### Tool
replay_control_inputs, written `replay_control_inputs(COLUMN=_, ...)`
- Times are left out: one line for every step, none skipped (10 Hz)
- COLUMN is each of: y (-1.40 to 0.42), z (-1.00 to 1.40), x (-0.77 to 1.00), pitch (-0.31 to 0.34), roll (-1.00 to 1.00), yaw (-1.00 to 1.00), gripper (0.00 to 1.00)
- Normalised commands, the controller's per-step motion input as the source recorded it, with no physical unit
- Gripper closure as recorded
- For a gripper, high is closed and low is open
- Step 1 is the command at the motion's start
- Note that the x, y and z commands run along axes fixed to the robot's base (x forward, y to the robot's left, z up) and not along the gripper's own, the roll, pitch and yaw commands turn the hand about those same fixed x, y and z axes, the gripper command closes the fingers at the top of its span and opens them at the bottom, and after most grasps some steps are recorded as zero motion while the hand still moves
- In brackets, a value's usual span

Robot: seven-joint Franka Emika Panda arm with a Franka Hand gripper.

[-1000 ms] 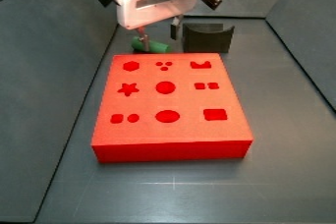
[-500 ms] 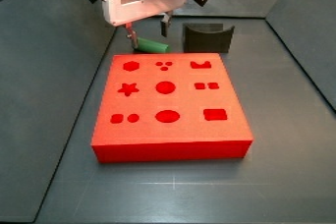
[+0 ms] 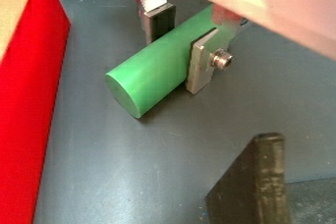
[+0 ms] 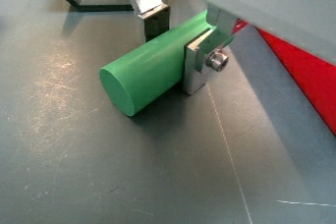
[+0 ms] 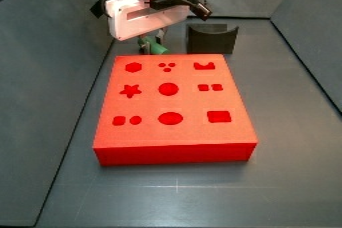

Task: Pick up the round object. Move up. Place the round object on the fixture. Regrasp the round object. Move to above the board. Insert the round object.
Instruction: Pick up the round object, then move up.

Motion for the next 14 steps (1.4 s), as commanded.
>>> replay_control_inputs(y=0.00, z=0.00, x=0.00, pitch=0.000, roll=0.00, yaw=0.00, gripper=1.00)
replay_control_inputs(y=0.00, z=0.00, x=0.00, pitch=0.000, roll=0.00, yaw=0.00, gripper=1.00)
replay_control_inputs(y=0.00, z=0.00, x=0.00, pitch=0.000, roll=0.00, yaw=0.00, gripper=1.00)
replay_control_inputs(y=0.00, z=0.00, x=0.00, pitch=0.000, roll=0.00, yaw=0.00, gripper=1.00)
replay_control_inputs(y=0.00, z=0.00, x=0.00, pitch=0.000, roll=0.00, yaw=0.00, gripper=1.00)
replay_control_inputs(y=0.00, z=0.00, x=0.00, pitch=0.000, roll=0.00, yaw=0.00, gripper=1.00)
replay_control_inputs(y=0.00, z=0.00, x=0.00, pitch=0.000, roll=0.00, yaw=0.00, gripper=1.00)
replay_control_inputs(y=0.00, z=0.00, x=0.00, pitch=0.000, roll=0.00, yaw=0.00, gripper=1.00)
replay_control_inputs(y=0.00, z=0.00, x=0.00, pitch=0.000, roll=0.00, yaw=0.00, gripper=1.00)
replay_control_inputs(y=0.00, z=0.00, x=0.00, pitch=0.000, roll=0.00, yaw=0.00, gripper=1.00)
replay_control_inputs(y=0.00, z=0.83, x=0.00, pitch=0.000, roll=0.00, yaw=0.00, gripper=1.00)
replay_control_inputs(y=0.04, z=0.81, x=-0.02, pitch=0.015, roll=0.01, yaw=0.04, gripper=1.00)
replay_control_inputs(y=0.04, z=0.75, x=-0.04, pitch=0.026, roll=0.00, yaw=0.04, gripper=1.00)
replay_control_inputs(y=0.01, z=0.57, x=-0.03, pitch=0.034, roll=-0.02, yaw=0.04, gripper=1.00)
